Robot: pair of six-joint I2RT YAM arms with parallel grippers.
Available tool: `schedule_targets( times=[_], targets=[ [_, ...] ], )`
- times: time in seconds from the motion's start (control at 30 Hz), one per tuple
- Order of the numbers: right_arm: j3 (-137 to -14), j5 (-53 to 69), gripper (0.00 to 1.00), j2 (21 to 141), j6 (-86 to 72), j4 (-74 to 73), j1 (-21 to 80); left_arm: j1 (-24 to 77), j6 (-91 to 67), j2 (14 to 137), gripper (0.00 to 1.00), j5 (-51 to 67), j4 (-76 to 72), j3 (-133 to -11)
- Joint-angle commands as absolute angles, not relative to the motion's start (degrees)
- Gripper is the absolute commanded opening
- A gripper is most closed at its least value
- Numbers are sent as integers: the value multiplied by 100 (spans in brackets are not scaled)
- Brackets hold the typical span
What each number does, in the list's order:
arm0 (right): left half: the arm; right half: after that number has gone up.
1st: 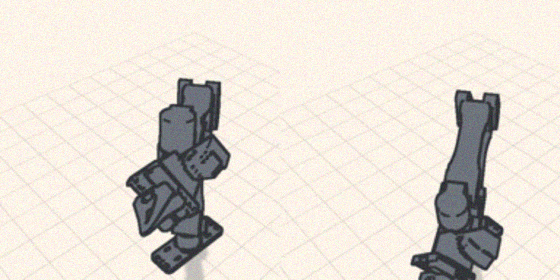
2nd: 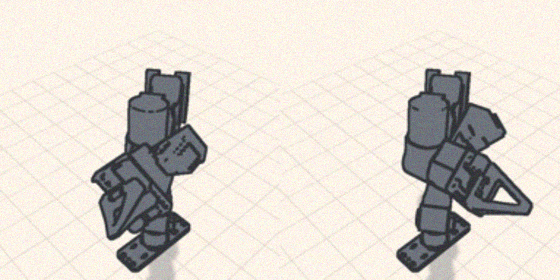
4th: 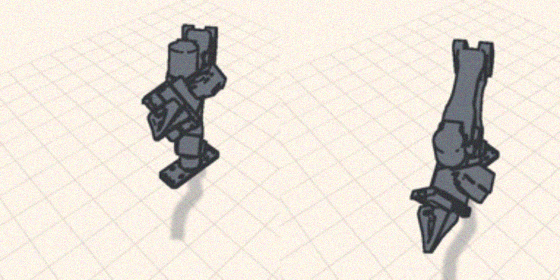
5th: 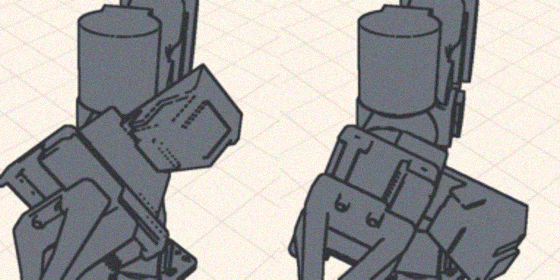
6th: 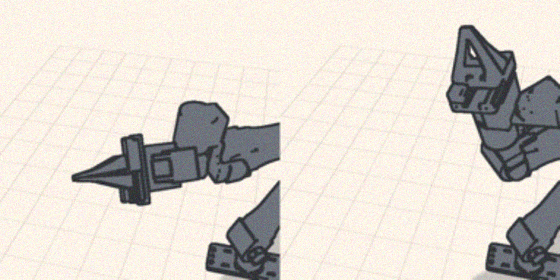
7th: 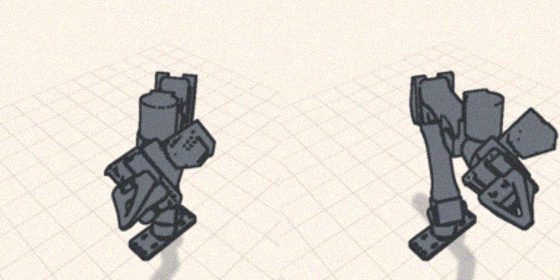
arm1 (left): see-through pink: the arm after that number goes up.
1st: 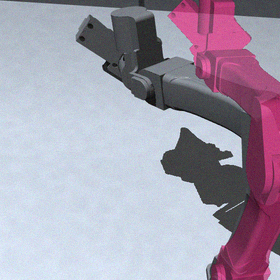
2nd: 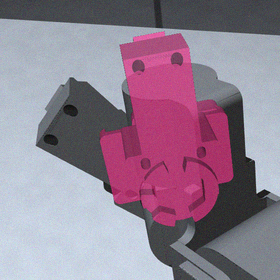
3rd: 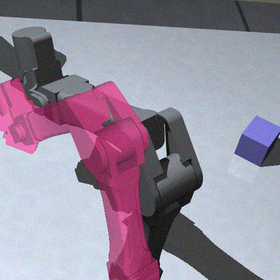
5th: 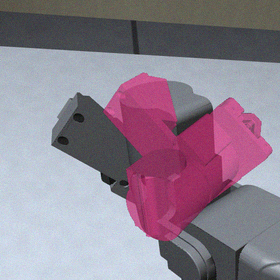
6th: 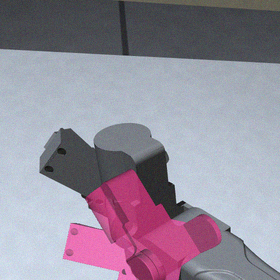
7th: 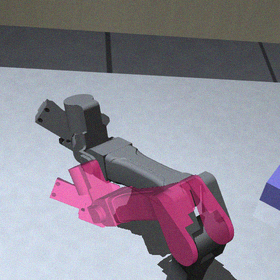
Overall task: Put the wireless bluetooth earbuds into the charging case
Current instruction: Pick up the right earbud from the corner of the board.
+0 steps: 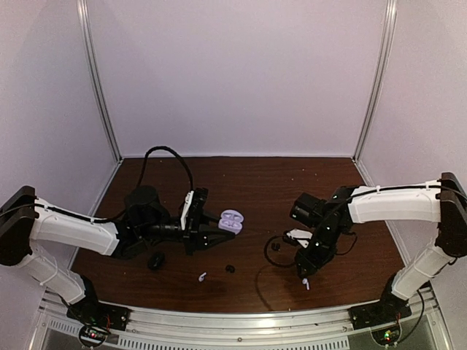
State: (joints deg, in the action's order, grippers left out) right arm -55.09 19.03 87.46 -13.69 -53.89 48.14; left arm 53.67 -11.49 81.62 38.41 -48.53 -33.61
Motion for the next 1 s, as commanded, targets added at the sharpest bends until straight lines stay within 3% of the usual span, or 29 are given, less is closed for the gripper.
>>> schedule_targets(
  times=[0.0,0.97],
  targets=[
    [-5473,1762,46,8862,-1318,-5385,4871,5345,-1106,8138,2,3898,-5169,-3340],
    [-5368,1582,30,9543,-1309,-5221,5045,5346,-1018,8017,2,3797,-5066,-3259]
  ],
)
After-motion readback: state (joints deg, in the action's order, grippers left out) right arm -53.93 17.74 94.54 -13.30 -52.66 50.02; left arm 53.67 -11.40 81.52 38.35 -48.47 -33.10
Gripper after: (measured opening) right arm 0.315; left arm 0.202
